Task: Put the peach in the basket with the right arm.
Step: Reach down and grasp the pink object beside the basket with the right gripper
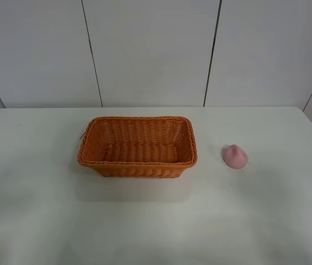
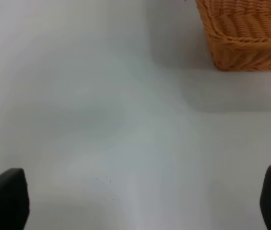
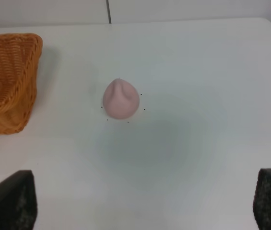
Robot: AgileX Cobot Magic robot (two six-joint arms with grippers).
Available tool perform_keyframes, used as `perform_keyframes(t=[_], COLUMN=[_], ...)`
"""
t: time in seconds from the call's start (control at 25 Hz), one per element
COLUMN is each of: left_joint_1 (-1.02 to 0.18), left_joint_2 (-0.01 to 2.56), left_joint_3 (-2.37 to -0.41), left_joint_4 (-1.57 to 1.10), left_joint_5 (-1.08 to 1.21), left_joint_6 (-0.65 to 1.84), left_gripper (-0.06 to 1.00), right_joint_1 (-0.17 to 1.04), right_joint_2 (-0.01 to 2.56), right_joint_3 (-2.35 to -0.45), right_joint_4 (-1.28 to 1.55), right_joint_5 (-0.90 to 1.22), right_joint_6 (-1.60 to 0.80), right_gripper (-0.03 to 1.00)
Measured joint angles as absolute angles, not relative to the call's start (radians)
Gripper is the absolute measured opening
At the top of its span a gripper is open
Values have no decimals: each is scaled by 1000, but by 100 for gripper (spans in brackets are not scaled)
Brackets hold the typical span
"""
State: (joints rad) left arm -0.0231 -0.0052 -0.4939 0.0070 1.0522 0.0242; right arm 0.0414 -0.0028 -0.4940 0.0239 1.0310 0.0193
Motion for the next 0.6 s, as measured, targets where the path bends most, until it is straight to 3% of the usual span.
perform_keyframes(t=[0.44,0.6], left_joint_1=[-23,-23], left_joint_2=[-5,-5], left_joint_3=[-494,-494], left_joint_4=[7,7], left_joint_5=[1052,1052], left_joint_6=[24,24], left_gripper=[99,99], right_joint_1=[41,41], right_joint_2=[-3,111], right_joint_3=[-496,-550], right_joint_4=[24,24], right_joint_5=[1030,1022], right_joint_6=[18,18], right_gripper=[70,70])
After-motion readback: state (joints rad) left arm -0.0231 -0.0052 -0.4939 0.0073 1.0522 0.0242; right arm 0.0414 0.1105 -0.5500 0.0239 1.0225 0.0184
